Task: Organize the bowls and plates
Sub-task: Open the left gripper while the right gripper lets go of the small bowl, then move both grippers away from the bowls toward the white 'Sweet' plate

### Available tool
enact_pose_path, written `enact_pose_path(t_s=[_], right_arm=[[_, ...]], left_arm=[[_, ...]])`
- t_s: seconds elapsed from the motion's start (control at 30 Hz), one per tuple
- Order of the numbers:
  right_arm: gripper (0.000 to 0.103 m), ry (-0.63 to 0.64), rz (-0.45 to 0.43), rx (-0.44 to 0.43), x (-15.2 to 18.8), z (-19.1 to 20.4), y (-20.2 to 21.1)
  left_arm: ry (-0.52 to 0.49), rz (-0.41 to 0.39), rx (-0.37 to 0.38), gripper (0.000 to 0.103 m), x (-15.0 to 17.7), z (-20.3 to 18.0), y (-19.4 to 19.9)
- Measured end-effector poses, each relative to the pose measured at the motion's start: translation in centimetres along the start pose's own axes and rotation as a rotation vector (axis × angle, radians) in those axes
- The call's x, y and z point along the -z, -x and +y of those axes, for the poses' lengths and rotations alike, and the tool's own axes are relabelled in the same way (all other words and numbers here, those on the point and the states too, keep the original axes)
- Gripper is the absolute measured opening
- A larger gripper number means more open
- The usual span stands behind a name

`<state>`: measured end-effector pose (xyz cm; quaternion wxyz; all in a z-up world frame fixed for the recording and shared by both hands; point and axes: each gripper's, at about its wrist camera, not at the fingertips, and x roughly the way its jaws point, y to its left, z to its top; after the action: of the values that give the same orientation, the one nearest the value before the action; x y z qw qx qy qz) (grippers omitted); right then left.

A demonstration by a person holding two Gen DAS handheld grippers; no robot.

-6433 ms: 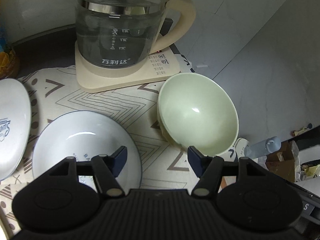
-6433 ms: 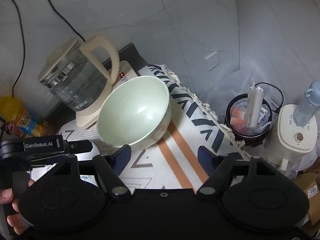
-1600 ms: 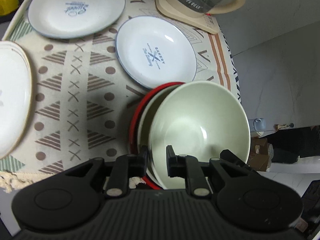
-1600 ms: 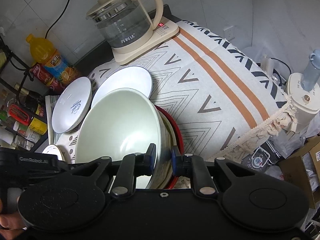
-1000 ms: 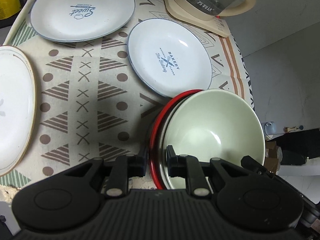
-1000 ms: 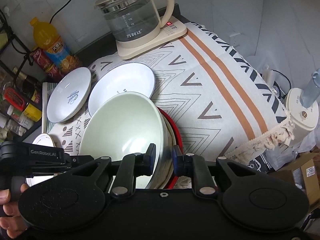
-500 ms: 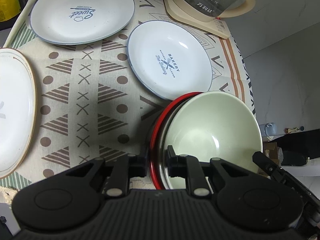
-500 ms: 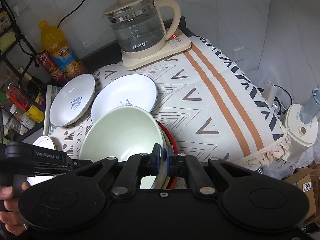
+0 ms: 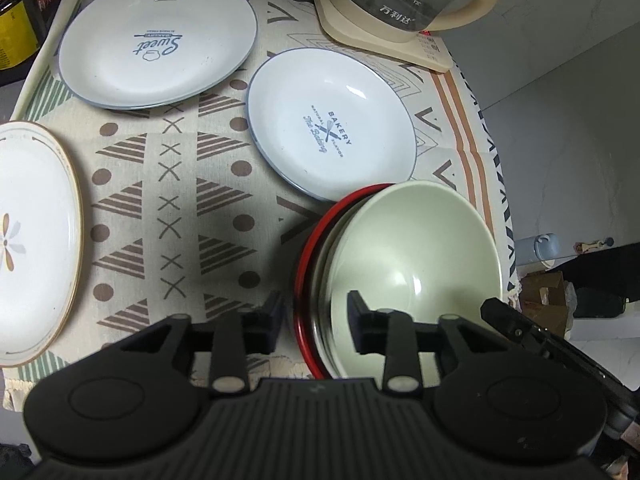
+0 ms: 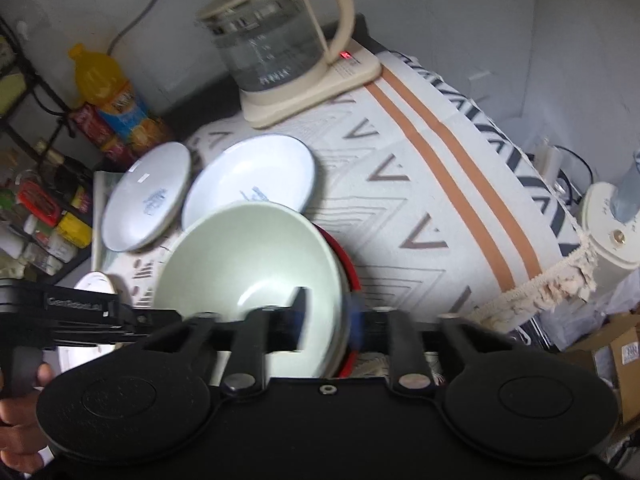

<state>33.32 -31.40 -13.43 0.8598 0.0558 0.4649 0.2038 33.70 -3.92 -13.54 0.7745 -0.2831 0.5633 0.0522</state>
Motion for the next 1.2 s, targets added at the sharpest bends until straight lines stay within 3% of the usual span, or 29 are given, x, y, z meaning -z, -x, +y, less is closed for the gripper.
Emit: enact_pose_path(t_s=[0.07, 0.2, 0.3, 0.37, 0.43, 0.87, 1.2], right_arm=[[0.047, 0.018, -0.015, 0.004, -0.1, 0.5, 0.5], [0.051, 0.029, -0.028, -0.006, -0.2, 1.4, 1.2], [0.064, 0.053, -0.038, -0.015, -0.4, 2.2, 1.6], [0.079, 0.079, -0.048, -0.038, -0.5, 3.0, 2.1], [0.086, 0.097, -0.058, -0.042, -0.6, 3.8, 2.4], [0.088, 0.136, -0.052, -0.046, 0.1, 8.0, 1.9], [0.098, 0.186, -0.053, -0.067, -0.2, 11.0, 1.8]], left_arm=[[0.001, -0.015, 0.004, 0.043, 0.0, 0.0, 0.5], [-0.012, -0.041, 0.005, 0.059, 0.0, -0.1, 1.6], [-0.024, -0.048, -0.023, 0.070, 0.1, 0.2, 2.2], [-0.021, -0.050, -0.024, 0.073, 0.3, 0.7, 2.5], [-0.014, -0.052, -0.024, 0.074, 0.6, 1.3, 2.9], [0.051, -0.087, -0.038, 0.076, 2.5, 6.5, 5.3], [0.117, -0.137, -0.043, 0.076, 2.7, 9.0, 7.1]])
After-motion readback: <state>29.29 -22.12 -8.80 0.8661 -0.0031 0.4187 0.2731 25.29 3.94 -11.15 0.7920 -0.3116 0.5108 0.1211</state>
